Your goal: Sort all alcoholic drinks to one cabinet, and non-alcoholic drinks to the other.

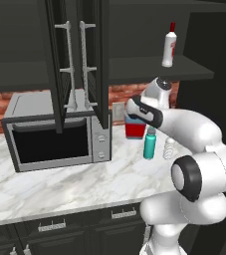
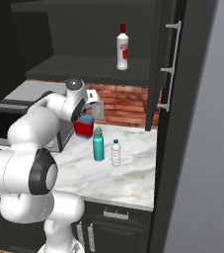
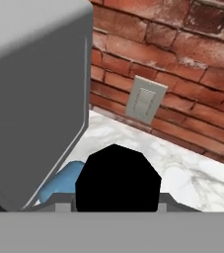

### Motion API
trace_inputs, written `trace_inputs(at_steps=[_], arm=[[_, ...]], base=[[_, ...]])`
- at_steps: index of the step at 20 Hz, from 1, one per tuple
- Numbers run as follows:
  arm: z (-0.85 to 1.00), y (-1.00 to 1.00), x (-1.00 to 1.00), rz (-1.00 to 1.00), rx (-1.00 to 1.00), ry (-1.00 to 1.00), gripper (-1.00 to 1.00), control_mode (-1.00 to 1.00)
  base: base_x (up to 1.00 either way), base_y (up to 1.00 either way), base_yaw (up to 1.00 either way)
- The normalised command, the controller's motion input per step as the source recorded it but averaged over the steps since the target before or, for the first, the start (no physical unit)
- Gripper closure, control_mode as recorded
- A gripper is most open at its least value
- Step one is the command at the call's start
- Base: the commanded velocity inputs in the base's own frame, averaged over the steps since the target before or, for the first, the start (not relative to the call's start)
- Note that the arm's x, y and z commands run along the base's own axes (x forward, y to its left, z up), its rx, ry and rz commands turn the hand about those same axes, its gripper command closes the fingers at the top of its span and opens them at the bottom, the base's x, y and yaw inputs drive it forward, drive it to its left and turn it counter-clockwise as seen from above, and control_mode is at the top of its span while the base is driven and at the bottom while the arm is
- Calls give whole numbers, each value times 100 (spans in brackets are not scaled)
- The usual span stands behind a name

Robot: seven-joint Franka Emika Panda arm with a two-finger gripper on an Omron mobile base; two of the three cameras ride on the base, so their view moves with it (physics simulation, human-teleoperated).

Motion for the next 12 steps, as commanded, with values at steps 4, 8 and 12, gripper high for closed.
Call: trace_inputs(at_steps=[4,8,12], arm=[[25,0,-37,0,0,0,100,-100],[33,0,-36,0,0,0,100,-100],[43,0,-33,-1,0,0,100,-100]], base=[[0,0,0],[0,0,0],[0,0,0]])
